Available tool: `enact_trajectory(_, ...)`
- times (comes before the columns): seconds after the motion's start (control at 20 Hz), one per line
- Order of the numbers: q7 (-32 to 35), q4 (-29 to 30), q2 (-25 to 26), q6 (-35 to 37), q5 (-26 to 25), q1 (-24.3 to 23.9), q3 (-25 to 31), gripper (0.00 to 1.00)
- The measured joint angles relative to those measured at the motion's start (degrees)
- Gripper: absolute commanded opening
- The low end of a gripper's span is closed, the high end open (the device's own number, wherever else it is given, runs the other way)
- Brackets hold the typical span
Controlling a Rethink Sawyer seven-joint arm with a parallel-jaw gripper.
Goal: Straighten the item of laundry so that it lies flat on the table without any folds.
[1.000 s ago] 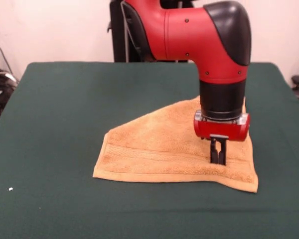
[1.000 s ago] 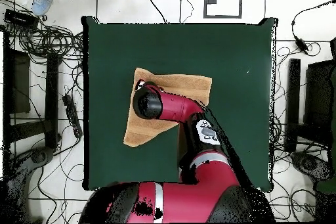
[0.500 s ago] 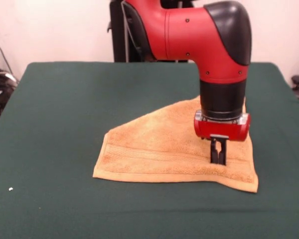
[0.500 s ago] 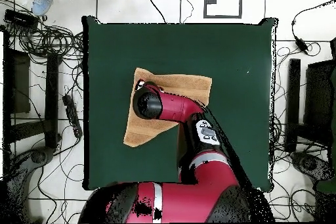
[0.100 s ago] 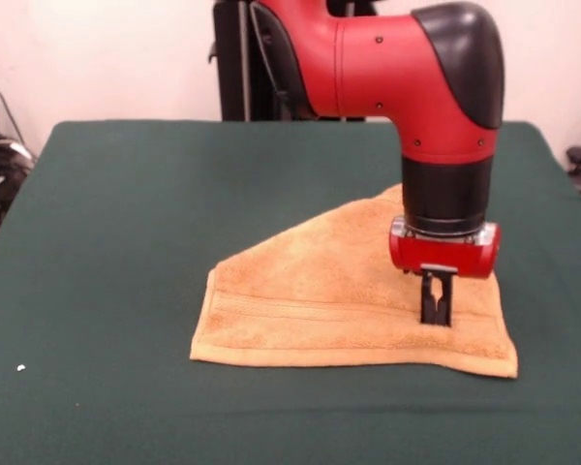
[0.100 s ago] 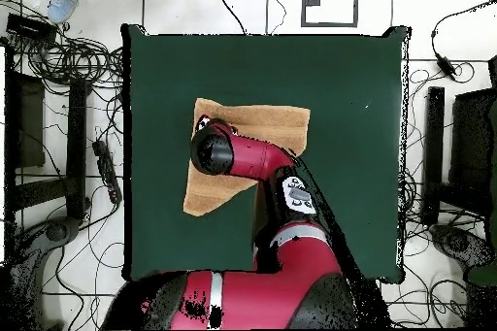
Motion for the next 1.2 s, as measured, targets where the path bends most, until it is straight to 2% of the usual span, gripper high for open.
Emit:
enact_trajectory(0.05,0.2,0.0,0.1,0.0,2.2,1.2,-1.0,1.0)
enact_trajectory(0.2,0.4,0.0,0.2,-0.1,3.3,2.0,-1.5,1.0)
enact_trajectory(0.55,1.2,-0.1,0.3,-0.7,10.6,7.6,-4.7,1.0)
enact_trajectory(0.95,3.0,-0.4,1.9,-0.7,21.8,11.8,-9.5,1.0)
enact_trajectory(1.2,8.9,-1.0,4.2,-0.7,30.5,14.5,-12.9,1.0)
